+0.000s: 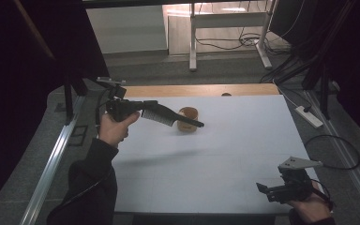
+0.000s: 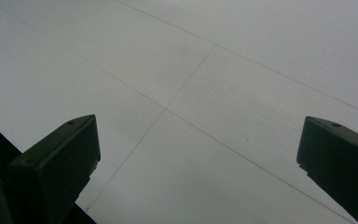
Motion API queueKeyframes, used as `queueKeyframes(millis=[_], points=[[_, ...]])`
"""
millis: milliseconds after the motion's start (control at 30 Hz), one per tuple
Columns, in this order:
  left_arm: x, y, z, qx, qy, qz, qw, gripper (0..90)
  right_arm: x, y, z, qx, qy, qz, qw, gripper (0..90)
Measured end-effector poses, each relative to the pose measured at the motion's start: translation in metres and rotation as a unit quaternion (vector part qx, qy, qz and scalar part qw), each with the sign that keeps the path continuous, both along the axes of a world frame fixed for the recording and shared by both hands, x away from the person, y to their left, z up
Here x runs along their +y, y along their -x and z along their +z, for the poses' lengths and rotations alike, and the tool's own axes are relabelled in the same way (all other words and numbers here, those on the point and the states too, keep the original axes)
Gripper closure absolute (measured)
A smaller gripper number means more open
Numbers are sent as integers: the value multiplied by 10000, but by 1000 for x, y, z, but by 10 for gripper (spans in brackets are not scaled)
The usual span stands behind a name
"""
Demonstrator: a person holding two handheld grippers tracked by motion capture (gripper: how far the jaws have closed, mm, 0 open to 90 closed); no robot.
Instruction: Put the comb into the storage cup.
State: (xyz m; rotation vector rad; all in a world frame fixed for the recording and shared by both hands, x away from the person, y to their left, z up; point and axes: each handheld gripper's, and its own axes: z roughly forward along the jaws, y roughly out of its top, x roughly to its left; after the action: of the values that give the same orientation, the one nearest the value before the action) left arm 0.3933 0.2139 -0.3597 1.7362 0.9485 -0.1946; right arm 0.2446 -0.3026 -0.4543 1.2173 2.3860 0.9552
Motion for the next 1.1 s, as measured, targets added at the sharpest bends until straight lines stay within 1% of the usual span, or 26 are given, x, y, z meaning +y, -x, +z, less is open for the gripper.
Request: queueKeyframes(millis=[333, 733, 900, 1033, 1100], points=[[0, -10, 8, -51, -141, 122, 9998, 839, 1, 0, 0, 16, 55, 9, 10000, 0], [7, -22, 8, -10, -171, 324, 9993, 839, 1, 0, 0, -11, 67, 3, 10000, 0], [9, -26, 10, 4, -219, 404, 9989, 838, 1, 0, -1, -2, 82, 10, 10000, 0], [11, -30, 10, -1, -296, 449, 9986, 839, 1, 0, -1, 4, 82, 12, 10000, 0], [12, -32, 11, 18, -297, 496, 9983, 839, 1, 0, -1, 6, 86, 16, 10000, 0]])
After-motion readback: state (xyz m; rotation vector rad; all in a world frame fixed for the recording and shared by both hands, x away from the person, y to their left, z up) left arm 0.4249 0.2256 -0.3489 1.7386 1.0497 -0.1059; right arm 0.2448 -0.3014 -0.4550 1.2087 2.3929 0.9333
